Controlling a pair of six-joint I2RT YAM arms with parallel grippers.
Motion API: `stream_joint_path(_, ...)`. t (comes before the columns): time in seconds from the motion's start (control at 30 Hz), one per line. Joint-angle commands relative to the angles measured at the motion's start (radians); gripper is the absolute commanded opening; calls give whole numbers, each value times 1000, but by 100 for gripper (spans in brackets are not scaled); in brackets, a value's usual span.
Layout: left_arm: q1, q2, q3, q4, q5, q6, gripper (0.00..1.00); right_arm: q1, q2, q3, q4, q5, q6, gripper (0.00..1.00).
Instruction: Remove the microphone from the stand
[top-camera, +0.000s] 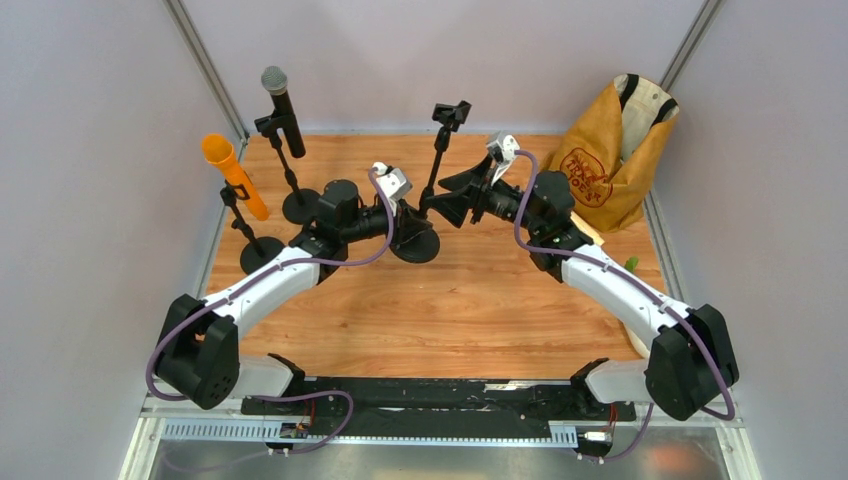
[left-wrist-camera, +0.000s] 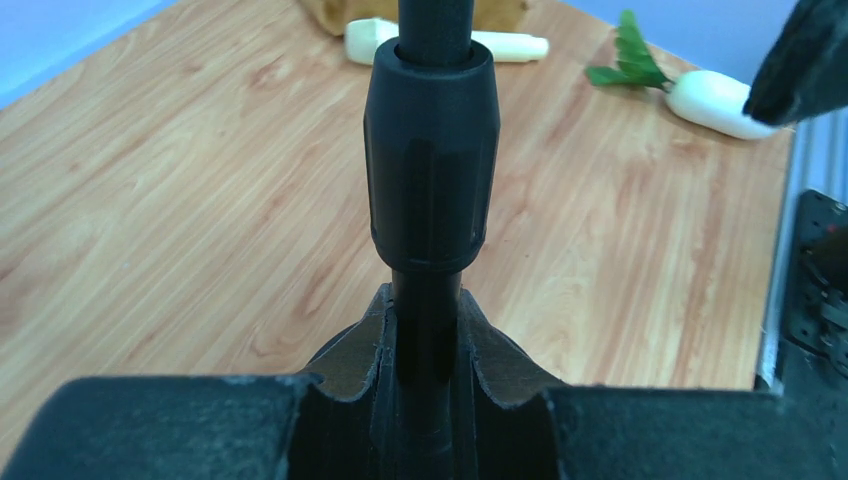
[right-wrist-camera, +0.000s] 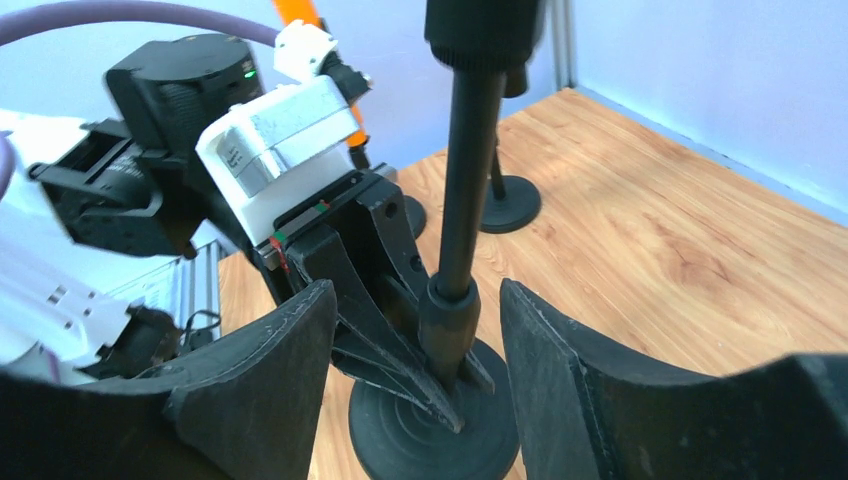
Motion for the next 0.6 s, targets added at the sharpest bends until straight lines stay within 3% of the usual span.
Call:
stream_joint_path(0.0,-3,-32,-13,118,-106,-59,0,8,16,-32,74,157,91,64)
stream_joint_path(0.37,-57,10,-23,129,-166,-68,0,39,61,-41,86,202,73,58)
stream_joint_path(0.57,-74,19,-14,115,-217,-88,0,62,94,-44,91,211,66,50)
